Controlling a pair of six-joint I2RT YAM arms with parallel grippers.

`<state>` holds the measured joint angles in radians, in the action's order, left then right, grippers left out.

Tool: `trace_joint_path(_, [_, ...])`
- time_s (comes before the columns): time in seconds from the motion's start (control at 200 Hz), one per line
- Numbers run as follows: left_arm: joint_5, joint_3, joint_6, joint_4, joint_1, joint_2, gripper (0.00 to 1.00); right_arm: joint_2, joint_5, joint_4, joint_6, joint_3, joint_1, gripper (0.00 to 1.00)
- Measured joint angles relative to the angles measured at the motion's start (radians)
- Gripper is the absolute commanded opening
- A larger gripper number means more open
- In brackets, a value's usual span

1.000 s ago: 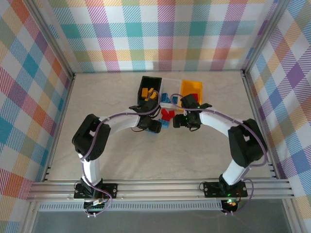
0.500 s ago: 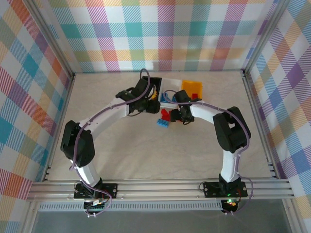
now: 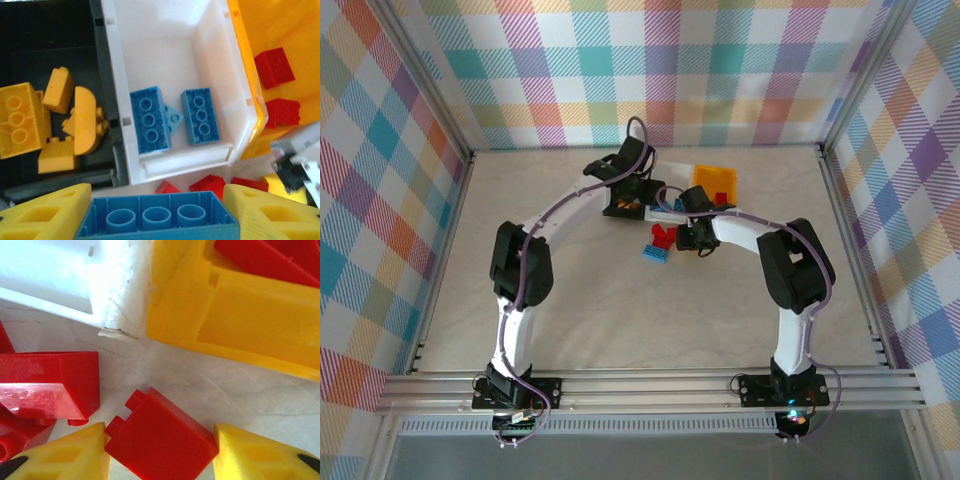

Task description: Sort the legos into containers by color

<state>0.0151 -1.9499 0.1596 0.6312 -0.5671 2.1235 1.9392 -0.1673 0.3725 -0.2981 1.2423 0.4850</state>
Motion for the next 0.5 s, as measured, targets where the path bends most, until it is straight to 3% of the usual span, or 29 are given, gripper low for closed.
trace_joint_path(0.22, [-0.026,-0.146,0.005,0.000,0.000,0.135,0.60,-0.098,0.015,-0.037,-0.005,-0.133,0.001,0.47])
trace_joint_path(0.5, [-0.049,-0.340,0.008,0.030,-0.002,0.300,0.62,-0.351,0.007,0.043,-0.032,-0.261,-0.035,0.47])
